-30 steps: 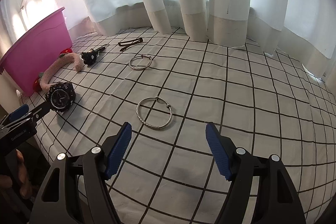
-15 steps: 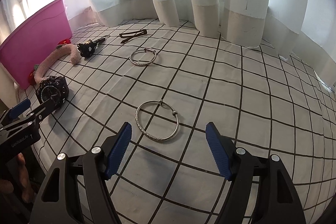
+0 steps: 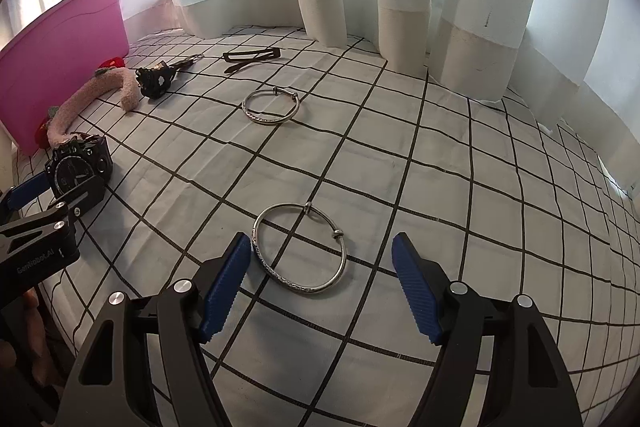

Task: Organize jewelry
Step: 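Move the left tool to the black wristwatch while the right tool approaches a silver bangle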

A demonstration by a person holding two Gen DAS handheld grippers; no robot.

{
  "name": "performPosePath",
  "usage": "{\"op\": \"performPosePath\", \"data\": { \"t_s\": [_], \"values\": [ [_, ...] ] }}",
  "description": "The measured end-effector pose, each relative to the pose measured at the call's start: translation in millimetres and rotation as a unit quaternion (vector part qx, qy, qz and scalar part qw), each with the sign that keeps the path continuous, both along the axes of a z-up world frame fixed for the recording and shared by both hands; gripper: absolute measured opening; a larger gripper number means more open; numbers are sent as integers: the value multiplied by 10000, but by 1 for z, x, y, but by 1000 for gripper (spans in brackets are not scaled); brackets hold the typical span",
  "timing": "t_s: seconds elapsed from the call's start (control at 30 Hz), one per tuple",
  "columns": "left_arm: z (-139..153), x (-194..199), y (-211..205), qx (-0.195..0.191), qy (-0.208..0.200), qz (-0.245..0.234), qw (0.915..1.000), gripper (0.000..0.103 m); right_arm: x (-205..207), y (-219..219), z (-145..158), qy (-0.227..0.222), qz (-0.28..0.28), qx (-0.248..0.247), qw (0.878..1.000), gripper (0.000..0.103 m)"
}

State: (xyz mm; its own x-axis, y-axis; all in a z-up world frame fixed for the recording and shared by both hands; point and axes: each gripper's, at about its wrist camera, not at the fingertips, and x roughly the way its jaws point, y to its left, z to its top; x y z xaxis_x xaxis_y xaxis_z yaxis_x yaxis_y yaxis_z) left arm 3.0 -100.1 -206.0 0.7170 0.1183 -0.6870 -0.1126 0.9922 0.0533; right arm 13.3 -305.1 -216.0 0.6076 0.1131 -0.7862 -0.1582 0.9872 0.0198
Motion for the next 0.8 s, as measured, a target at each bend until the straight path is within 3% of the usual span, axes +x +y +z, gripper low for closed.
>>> {"op": "performPosePath", "data": {
  "t_s": [0.33,0.63,0.8],
  "values": [
    [-5,11,-1,-139,109,32,9998,95,4,5,-3,-15,100,15,9999,82],
    [-12,23,3,-304,368,126,9988,95,7,6,-4,-6,101,-16,9999,86],
    [-12,22,4,-282,332,96,9990,95,14,3,-6,105,-11,-30,9999,94]
  ]
}}
